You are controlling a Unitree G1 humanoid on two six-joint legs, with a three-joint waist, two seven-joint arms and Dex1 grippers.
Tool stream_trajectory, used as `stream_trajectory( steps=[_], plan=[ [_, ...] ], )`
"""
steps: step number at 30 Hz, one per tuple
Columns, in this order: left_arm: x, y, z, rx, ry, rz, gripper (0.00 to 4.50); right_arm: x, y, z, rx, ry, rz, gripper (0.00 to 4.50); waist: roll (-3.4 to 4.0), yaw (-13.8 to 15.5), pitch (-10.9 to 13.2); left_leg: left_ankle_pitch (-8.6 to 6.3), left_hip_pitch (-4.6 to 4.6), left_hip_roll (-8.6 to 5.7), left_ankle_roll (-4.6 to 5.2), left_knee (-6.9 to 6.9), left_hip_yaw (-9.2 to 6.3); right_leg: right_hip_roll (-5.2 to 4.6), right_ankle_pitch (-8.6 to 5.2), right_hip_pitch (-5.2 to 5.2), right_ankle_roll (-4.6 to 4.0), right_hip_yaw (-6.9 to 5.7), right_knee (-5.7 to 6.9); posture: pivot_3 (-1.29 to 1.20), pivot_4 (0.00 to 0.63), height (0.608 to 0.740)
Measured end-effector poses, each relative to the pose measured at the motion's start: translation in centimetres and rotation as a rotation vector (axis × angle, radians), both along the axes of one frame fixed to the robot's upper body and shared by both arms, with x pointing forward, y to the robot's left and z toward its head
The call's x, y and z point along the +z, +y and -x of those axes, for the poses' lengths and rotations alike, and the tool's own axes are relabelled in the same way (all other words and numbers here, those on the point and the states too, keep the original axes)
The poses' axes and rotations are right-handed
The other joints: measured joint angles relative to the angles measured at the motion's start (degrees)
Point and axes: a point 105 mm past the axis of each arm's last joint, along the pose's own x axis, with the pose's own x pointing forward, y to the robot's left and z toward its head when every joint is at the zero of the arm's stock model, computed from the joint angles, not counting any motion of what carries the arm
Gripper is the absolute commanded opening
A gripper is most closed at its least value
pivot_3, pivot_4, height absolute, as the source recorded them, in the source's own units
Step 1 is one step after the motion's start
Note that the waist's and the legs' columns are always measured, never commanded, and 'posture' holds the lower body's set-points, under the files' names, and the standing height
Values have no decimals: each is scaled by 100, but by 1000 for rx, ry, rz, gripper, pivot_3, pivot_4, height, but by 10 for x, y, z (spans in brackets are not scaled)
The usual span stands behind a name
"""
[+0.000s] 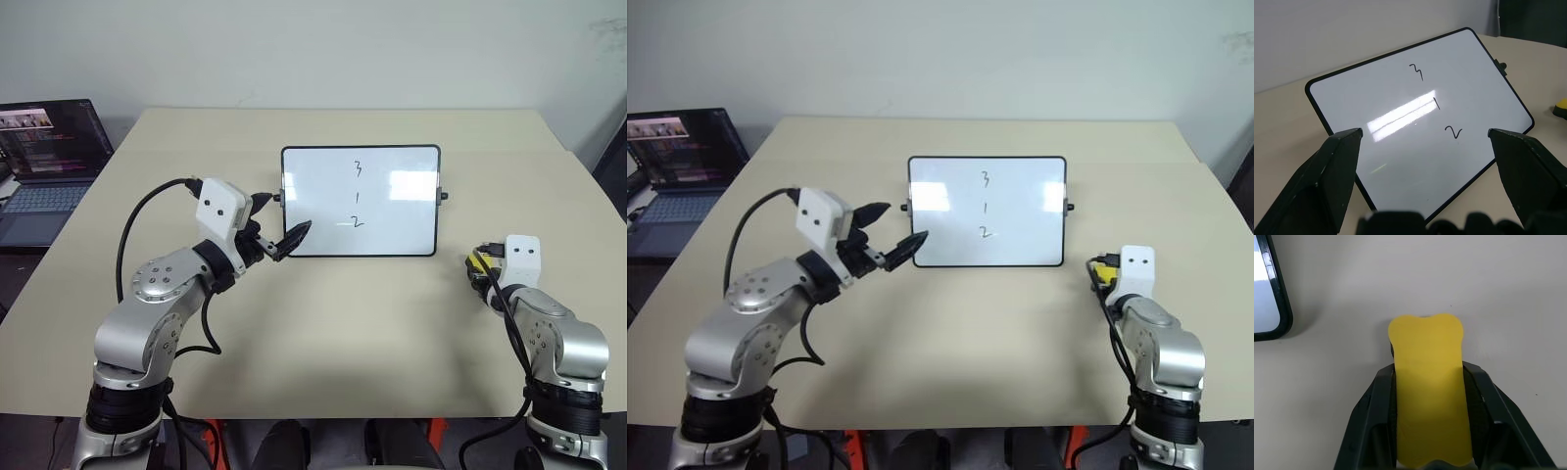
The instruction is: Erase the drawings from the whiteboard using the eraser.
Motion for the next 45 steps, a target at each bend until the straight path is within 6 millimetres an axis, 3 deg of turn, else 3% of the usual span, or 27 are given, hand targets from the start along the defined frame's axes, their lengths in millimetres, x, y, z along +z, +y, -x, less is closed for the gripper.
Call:
stream_trajectory(
  steps=[2, 3, 5, 8, 40, 43, 45],
  plan=[
    [0, 0, 0, 0, 0, 0, 4500, 0, 0, 0, 0, 0, -1, 1405, 0, 0, 0, 0, 0, 0, 0, 0, 0, 0, 0, 0, 0, 0, 0, 0, 150, 740],
    [0, 0, 0, 0, 0, 0, 4500, 0, 0, 0, 1, -1, -2, 2115, 0, 0, 0, 0, 0, 0, 0, 0, 0, 0, 0, 0, 0, 0, 0, 0, 150, 740],
    [0, 0, 0, 0, 0, 0, 4500, 0, 0, 0, -1, 0, -2, 2569, 0, 1, 0, 0, 0, 0, 0, 0, 0, 0, 0, 0, 0, -1, 0, 0, 150, 740],
    [0, 0, 0, 0, 0, 0, 4500, 0, -2, 1, -11, 3, 0, 3616, 0, -4, 0, 0, 0, 1, 0, -1, 0, 0, 0, 0, 0, 0, 0, 0, 150, 740],
    [-1, -3, 0, -6, 2, 11, 4500, 8, -2, 2, -23, 27, -35, 3616, -1, 0, 2, 0, -2, 0, 0, -1, 0, 0, 0, -1, 0, 0, -1, 0, 150, 740],
    [-1, -3, 0, -6, 2, 10, 4500, 8, -1, 1, -22, 24, -38, 3076, -1, 0, 2, 0, -2, 0, 0, -1, -1, 0, 0, -1, 0, -1, -2, 0, 150, 740],
    [-1, -3, 0, -6, 2, 10, 4500, 10, -1, 0, -24, 18, -39, 2412, 0, -1, 2, 0, -2, 0, 0, -1, -1, 0, 0, -1, 0, -1, -1, 0, 150, 740]
  ],
)
